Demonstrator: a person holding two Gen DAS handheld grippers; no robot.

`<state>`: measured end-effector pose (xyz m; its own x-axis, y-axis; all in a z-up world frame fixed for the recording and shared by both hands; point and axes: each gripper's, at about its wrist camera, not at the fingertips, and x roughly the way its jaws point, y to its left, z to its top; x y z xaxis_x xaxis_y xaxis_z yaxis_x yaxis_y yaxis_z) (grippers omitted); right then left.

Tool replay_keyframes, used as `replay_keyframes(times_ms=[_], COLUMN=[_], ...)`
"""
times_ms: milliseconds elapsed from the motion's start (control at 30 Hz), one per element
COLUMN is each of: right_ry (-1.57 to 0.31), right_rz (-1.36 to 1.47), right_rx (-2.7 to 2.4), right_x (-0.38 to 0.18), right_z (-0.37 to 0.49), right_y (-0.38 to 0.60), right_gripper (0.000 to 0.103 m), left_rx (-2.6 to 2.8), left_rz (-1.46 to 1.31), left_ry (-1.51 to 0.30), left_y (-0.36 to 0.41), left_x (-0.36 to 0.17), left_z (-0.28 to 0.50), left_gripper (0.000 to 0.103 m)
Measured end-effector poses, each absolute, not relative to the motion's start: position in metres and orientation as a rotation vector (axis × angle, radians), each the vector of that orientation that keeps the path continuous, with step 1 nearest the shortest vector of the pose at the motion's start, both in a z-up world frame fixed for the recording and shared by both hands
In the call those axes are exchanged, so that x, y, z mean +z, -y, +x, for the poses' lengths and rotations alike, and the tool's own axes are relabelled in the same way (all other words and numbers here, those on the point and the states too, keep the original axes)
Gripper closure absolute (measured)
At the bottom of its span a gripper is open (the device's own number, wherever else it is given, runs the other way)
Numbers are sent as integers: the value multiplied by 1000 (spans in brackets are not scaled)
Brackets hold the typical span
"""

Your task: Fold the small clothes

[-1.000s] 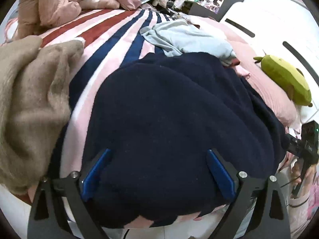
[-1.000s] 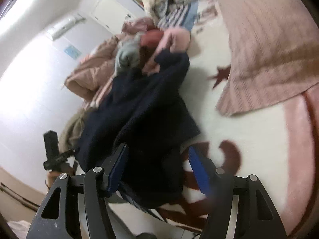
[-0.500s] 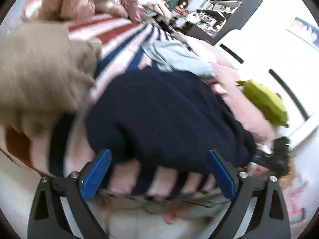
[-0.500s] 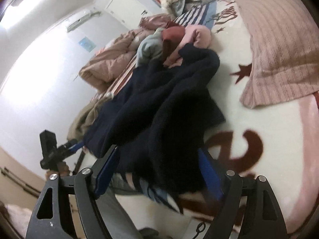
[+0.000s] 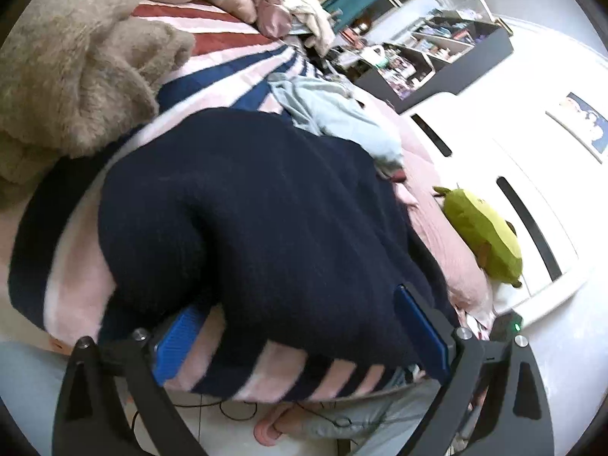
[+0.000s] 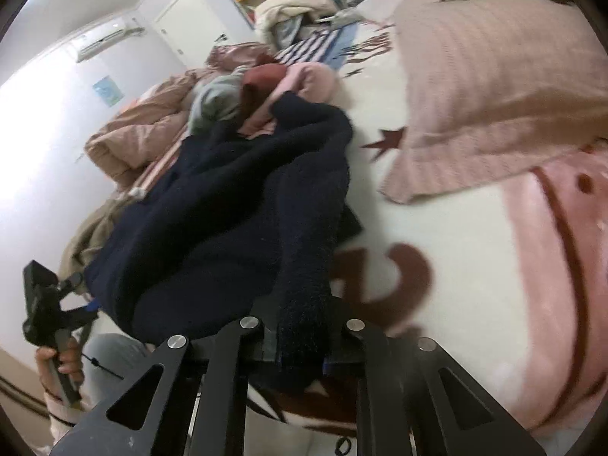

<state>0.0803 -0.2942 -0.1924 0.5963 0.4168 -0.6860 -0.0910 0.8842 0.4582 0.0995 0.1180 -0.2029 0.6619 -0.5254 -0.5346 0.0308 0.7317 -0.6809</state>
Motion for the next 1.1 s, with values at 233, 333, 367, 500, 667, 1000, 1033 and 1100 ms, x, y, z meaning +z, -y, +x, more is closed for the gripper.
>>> replay_keyframes(times_ms=[233, 333, 367, 500, 667, 1000, 1033, 1100], right_ry=[-904, -815, -768, -659, -670, -859, -866, -879], right_rz=[311, 226, 216, 239, 250, 282, 295, 296], right_rx=[173, 154, 179, 349, 519, 573, 577, 580], right_x=[-172, -133, -119, -85, -104, -179, -179, -178], right_z=[51, 27, 21, 26, 60, 96, 96, 98], right_y=[289, 284, 279, 239, 159, 102, 103, 103], right_gripper=[83, 83, 83, 87, 98, 103, 103, 103], left_rx=[-327, -319, -319, -317, -332, -237, -242, -267], left_rz=[-762, -805, -808, -798, -867, -812, -791, -767], left_ry=[-759, -809, -836, -863, -815, -785, -783, -765], left_y=[-120, -124, -125, -127, -130, -115, -113, -110], left_x=[-212, -215, -215, -220, -223, -222, -221, -216], left_z=[106, 103, 102, 96, 103, 129, 131, 132], left_gripper=[2, 2, 1, 1, 1, 44, 47, 60])
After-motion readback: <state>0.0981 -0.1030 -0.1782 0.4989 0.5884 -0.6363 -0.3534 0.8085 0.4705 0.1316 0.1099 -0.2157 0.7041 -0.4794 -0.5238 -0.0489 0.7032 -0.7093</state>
